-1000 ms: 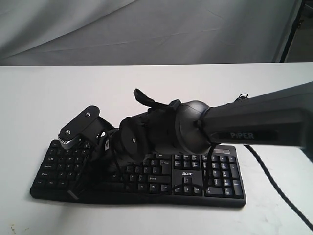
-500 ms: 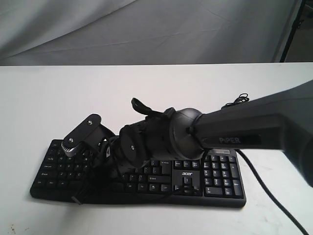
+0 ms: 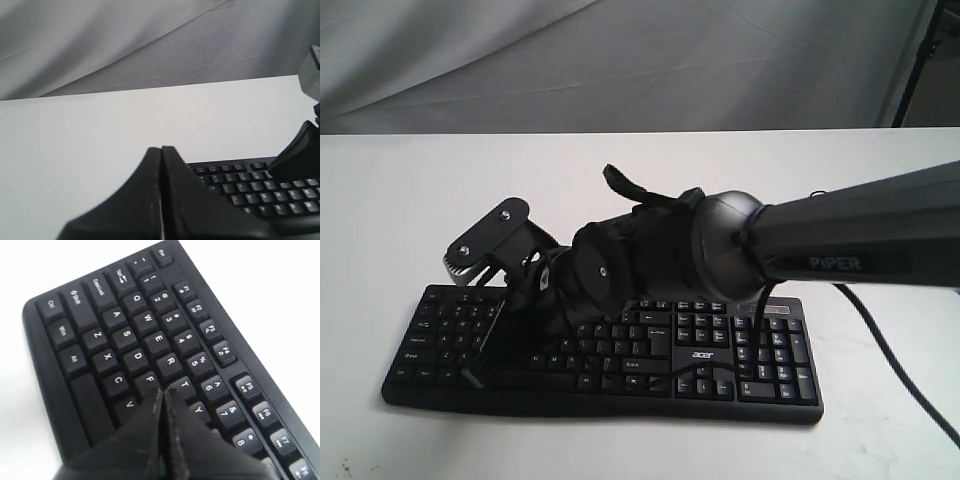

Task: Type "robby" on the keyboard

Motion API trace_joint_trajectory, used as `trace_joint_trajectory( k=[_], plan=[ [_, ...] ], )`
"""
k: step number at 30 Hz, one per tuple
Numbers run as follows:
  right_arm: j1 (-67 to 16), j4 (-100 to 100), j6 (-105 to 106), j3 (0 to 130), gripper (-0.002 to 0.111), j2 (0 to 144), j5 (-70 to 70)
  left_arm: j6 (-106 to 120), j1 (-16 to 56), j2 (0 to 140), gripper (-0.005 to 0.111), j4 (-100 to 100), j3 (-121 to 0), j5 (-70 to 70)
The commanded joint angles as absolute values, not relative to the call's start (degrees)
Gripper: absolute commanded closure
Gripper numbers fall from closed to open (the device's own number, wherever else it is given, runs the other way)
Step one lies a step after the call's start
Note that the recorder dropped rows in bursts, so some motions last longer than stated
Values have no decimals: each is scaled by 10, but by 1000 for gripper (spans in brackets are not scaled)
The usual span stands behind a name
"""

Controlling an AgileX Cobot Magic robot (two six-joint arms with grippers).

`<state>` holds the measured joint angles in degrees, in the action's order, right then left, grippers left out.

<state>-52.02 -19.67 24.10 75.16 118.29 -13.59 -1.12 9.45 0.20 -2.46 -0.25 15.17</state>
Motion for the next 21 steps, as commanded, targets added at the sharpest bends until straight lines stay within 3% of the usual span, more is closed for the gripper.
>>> trace_joint_trajectory(
  k=[1,21],
  plan=[
    [-498,-184,240,776,108,1182,-164,-13,98,0,107,-27,0,148],
    [-491,-176,240,812,108,1224,-183,-13,98,0,107,-27,0,148]
  ],
)
